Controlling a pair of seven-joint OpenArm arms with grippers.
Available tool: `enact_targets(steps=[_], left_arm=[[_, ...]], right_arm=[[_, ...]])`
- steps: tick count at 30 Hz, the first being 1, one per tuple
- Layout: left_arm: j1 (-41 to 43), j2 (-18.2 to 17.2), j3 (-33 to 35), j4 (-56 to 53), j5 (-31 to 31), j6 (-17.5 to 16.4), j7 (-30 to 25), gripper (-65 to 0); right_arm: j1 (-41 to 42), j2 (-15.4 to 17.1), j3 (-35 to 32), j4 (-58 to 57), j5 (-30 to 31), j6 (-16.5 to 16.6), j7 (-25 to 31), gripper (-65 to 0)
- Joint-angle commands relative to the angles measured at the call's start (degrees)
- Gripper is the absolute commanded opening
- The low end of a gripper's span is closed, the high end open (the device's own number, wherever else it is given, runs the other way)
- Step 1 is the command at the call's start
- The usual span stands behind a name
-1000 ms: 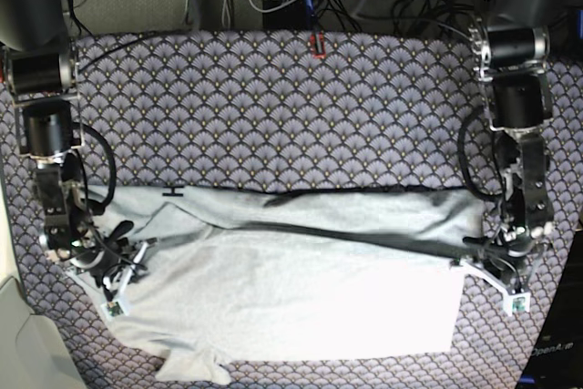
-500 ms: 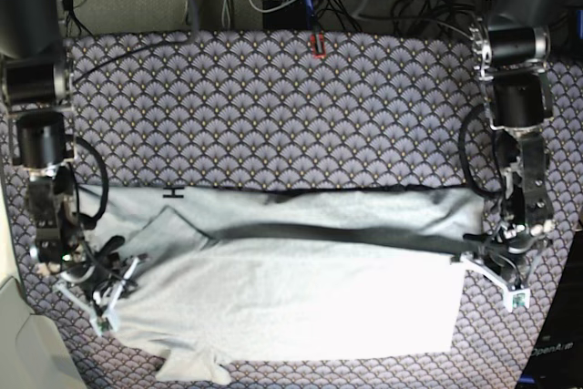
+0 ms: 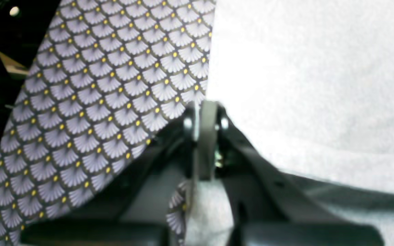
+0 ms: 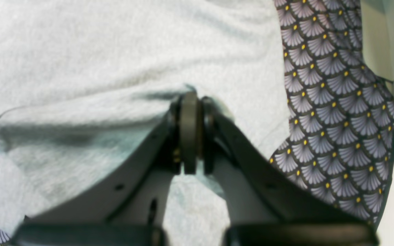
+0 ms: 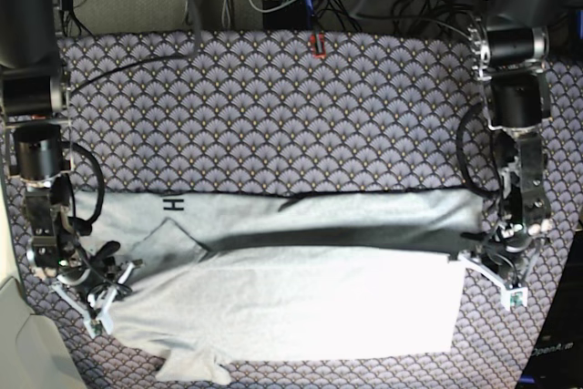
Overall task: Fold the T-shirt properly
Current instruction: 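Lower the folded edge onto the shirt and open both grippers, then grasp the folded edge again with both grippers and drag it back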
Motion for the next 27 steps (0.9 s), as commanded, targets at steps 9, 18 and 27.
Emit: enact_targets(steps=[9, 18, 27], left_arm=[[-1.7, -0.8, -0.1, 0.8, 0.2, 0.3, -1.5, -38.6], [-0.1, -1.1, -0.4, 1.4, -0.3, 0.3, -1.1, -30.1], [12.9, -0.6, -0.8, 13.1, -0.5, 0.4, -1.2, -30.0]], right_arm=[[2.0, 0.8, 0.4, 0.8, 0.2, -0.3, 1.0, -56.3], [0.8, 0.8, 0.4, 0.8, 0.3, -0.3, 1.0, -39.3], [-3.2, 4.1, 8.3, 1.2, 0.6, -0.1, -2.1, -39.3]])
